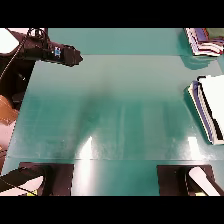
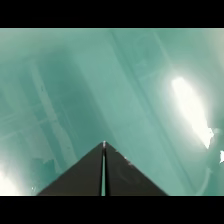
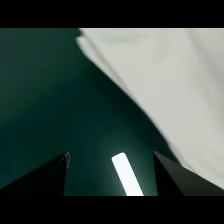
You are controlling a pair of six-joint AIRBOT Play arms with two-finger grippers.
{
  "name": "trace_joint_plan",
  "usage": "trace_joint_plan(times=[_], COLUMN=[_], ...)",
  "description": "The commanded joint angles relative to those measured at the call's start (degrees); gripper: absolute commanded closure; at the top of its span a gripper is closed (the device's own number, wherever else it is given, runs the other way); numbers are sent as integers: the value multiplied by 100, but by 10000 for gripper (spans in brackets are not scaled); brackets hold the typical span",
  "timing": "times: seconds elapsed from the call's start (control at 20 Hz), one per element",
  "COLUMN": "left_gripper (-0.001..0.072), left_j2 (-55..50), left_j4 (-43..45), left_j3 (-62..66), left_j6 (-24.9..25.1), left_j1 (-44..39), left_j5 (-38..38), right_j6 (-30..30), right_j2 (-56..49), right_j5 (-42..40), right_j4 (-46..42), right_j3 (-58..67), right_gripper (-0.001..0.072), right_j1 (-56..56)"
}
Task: Fold the shirts.
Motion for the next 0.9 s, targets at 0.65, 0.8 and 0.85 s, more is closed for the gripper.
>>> trace_joint_plan(times=[0.65, 0.8, 0.85], left_gripper=[677, 677, 677], left_j2=[0, 0, 0], left_j4=[-17, -17, -17], left_j3=[4, 7, 4], left_j6=[-2, -2, -2], left_j1=[-2, -2, -2], left_j5=[256, 258, 256], right_j6=[-140, -140, -140], right_j2=[-1154, -1150, -1150], right_j5=[-431, -442, -437], right_j4=[553, 553, 555], right_j3=[1368, 1368, 1368], right_gripper=[696, 696, 696], right_j1=[4448, 4446, 4446])
